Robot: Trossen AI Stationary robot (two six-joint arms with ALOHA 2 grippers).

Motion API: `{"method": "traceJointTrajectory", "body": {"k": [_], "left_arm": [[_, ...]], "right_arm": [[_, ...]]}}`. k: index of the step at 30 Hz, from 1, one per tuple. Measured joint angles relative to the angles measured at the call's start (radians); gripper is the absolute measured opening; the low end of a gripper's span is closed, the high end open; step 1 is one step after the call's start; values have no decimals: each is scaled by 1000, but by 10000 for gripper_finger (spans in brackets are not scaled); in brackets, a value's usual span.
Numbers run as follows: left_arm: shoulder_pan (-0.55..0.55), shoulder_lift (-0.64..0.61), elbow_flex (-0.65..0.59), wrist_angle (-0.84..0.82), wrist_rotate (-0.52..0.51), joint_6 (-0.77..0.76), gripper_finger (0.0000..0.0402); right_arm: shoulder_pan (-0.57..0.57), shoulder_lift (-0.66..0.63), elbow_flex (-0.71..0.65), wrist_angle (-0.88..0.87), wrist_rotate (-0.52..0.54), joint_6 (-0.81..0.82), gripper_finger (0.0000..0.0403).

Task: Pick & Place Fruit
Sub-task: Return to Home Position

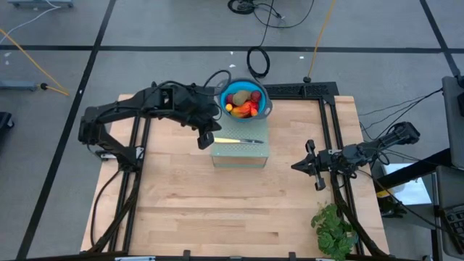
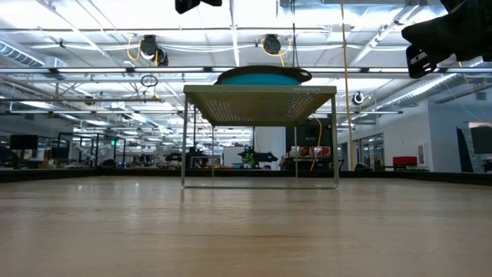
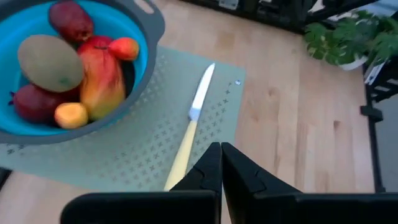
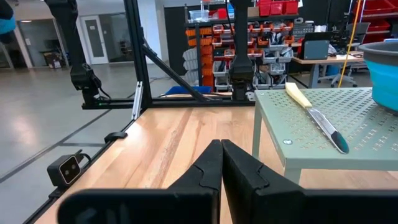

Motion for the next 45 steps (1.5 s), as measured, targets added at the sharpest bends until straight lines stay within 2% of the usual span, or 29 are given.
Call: {"method": "traceJointTrajectory", "body": {"k": [6, 14, 24, 37, 45], "left_arm": [[-22, -53, -126, 127, 2, -52, 3], [-43, -204, -357, 300, -16, -114, 4], [-43, -422, -626, 482, -45, -117, 1], [-39, -711, -921, 620, -64, -132, 6], [-38, -839, -1035, 638, -94, -148, 5]], "right_arm": [[0, 0, 0, 0, -1, 1, 4], [0, 0, 0, -21, -26, 3, 4], [0, 0, 0, -29, -50, 9, 4], [0, 0, 0, -28, -46, 4, 4], [0, 0, 0, -28, -44, 4, 4]]}}
